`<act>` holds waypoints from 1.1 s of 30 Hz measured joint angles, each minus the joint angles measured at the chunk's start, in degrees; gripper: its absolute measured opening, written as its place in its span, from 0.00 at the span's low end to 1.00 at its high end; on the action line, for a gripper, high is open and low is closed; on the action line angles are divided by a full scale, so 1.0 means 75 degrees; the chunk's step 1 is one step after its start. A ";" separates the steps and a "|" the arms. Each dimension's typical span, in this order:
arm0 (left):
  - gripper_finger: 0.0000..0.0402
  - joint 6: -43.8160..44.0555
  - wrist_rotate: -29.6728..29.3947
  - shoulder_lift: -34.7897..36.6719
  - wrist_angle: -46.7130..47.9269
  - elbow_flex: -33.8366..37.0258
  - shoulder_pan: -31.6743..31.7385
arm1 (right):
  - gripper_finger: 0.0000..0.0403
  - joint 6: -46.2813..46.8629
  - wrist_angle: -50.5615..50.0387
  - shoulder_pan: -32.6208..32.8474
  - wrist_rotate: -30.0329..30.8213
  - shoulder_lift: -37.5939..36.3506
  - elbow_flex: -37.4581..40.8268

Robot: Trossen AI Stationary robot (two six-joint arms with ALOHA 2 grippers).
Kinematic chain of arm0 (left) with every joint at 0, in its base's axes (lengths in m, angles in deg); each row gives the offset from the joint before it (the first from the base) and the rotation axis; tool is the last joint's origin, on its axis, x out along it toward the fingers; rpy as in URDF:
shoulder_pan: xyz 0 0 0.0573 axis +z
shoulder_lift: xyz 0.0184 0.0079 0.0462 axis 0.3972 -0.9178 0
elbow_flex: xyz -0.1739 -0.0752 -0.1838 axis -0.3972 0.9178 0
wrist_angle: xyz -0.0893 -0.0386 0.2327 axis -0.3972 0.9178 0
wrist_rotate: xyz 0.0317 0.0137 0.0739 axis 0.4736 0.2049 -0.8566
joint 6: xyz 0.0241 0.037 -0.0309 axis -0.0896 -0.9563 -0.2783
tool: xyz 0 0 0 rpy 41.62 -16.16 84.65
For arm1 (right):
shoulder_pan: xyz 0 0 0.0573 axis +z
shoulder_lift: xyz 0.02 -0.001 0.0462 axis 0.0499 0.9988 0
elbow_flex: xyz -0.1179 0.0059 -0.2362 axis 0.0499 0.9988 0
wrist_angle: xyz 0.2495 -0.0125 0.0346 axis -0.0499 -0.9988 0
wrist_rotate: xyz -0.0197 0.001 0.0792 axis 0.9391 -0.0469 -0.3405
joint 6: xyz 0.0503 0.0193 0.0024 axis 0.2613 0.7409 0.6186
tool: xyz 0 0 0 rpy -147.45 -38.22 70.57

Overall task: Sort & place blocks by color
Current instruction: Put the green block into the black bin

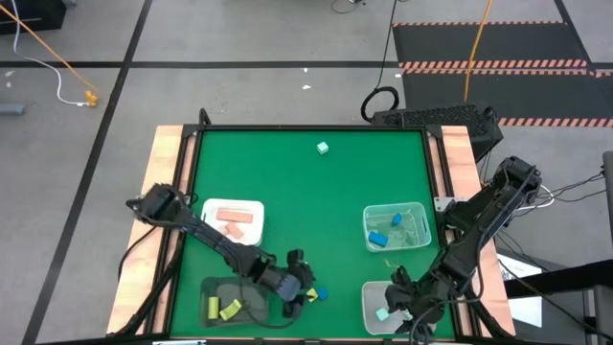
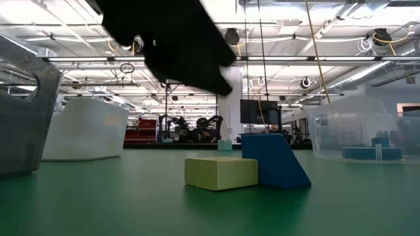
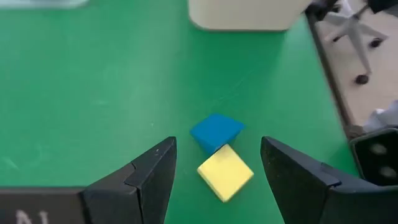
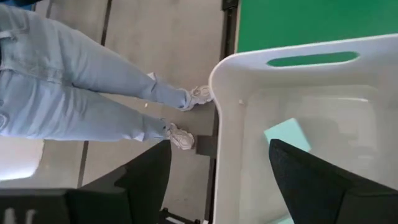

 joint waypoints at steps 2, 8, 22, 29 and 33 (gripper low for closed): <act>0.58 0.0291 -0.0012 -0.0335 -0.0078 -0.0214 -0.0002 | 0.65 -0.0074 -0.0012 0.0079 0.0003 0.0000 0.0001; 0.58 0.1281 -0.0120 -0.0796 0.0365 -0.0516 -0.0009 | 0.65 -0.0131 -0.0261 0.0305 -0.0016 0.0000 -0.0002; 0.58 0.1600 -0.0288 -0.0921 0.0570 -0.0545 -0.0538 | 0.65 -0.0308 -0.0869 0.0482 -0.0017 -0.0003 -0.0002; 0.58 0.1172 -0.0831 -0.0922 0.0786 -0.0545 -0.0455 | 0.65 -0.0527 -0.0863 0.0476 0.0000 -0.0003 -0.0002; 0.58 0.0866 -0.0634 -0.0921 0.0638 -0.0545 -0.0386 | 0.65 -0.0495 -0.0860 0.0476 0.0001 -0.0003 -0.0002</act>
